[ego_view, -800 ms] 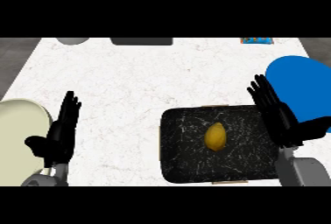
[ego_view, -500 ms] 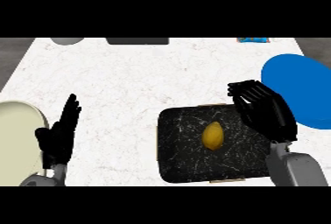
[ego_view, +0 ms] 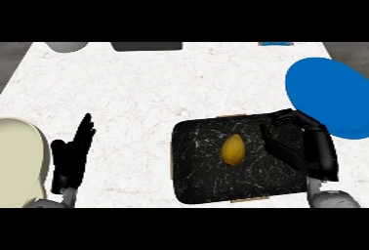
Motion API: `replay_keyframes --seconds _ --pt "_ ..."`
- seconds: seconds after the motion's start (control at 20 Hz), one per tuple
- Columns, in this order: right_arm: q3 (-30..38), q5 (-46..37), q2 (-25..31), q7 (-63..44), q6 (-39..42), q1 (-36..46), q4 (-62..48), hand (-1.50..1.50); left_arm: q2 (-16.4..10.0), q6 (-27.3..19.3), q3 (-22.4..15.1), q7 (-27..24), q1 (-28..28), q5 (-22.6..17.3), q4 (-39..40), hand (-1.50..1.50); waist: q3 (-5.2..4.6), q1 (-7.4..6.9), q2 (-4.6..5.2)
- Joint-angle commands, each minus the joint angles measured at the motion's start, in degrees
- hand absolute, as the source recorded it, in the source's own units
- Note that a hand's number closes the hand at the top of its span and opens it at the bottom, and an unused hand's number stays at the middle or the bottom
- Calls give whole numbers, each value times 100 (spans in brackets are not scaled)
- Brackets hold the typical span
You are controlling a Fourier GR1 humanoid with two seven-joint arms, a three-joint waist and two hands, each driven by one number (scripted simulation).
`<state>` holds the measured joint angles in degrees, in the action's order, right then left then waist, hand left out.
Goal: Pick the lemon from the tray and place it in the plate
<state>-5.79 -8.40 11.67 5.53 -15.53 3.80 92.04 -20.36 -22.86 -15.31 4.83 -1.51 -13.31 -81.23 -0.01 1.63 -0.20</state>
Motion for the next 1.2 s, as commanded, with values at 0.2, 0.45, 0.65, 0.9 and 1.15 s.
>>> replay_keyframes --seconds 0.2,0.45,0.65,0.9,1.15 --pt "-845 -293 -271 1961 365 -1096 -391 -150 215 30 -137 279 -130 135 106 0 1 -132 20" --pt "-826 -1599 687 465 170 -604 -222 -150 -45 182 100 548 -390 44 62 0 -14 -130 22" --pt "-929 -2145 1139 -1117 791 -125 455 -150 151 80 -219 472 -29 248 -163 0 -17 -186 -3" --pt "-1154 -2114 1464 -2438 2132 163 993 -150 51 142 -37 471 -64 269 -160 0 -11 -178 2" --pt "-1523 -1934 1212 -3228 3065 445 856 -150 203 187 3 583 -353 338 9 0 -3 -171 16"
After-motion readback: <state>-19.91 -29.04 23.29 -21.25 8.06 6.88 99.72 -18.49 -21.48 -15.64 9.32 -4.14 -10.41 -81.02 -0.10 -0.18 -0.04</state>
